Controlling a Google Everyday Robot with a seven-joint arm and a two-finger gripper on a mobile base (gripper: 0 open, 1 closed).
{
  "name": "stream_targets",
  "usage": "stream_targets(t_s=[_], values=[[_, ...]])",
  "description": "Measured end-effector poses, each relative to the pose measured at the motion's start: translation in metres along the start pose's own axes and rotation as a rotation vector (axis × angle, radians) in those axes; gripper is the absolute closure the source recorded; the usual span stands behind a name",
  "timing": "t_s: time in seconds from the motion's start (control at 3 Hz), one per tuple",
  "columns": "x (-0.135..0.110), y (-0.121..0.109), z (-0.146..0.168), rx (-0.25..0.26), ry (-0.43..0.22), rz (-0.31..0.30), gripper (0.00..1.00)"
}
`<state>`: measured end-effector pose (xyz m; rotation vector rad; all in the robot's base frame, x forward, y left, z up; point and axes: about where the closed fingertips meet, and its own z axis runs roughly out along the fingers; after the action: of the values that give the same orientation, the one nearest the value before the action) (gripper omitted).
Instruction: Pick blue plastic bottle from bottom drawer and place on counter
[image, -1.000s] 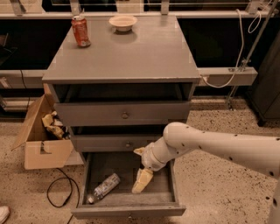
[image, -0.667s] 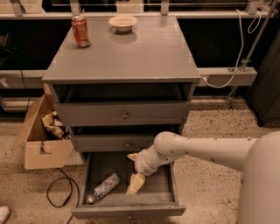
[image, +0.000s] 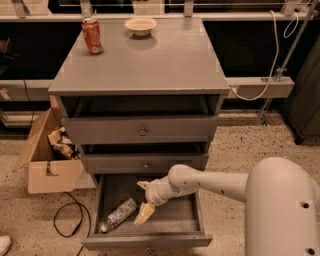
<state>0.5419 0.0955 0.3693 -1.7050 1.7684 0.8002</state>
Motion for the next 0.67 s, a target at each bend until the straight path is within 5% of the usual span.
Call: stream_targets(t_s=[0.33,0.67], values=[[0.0166,-0.0295,0.0469,0.004,-0.084,0.002,0.00],[0.0164,-0.0290,0.0471,0.003,-0.084,0.001,0.00]])
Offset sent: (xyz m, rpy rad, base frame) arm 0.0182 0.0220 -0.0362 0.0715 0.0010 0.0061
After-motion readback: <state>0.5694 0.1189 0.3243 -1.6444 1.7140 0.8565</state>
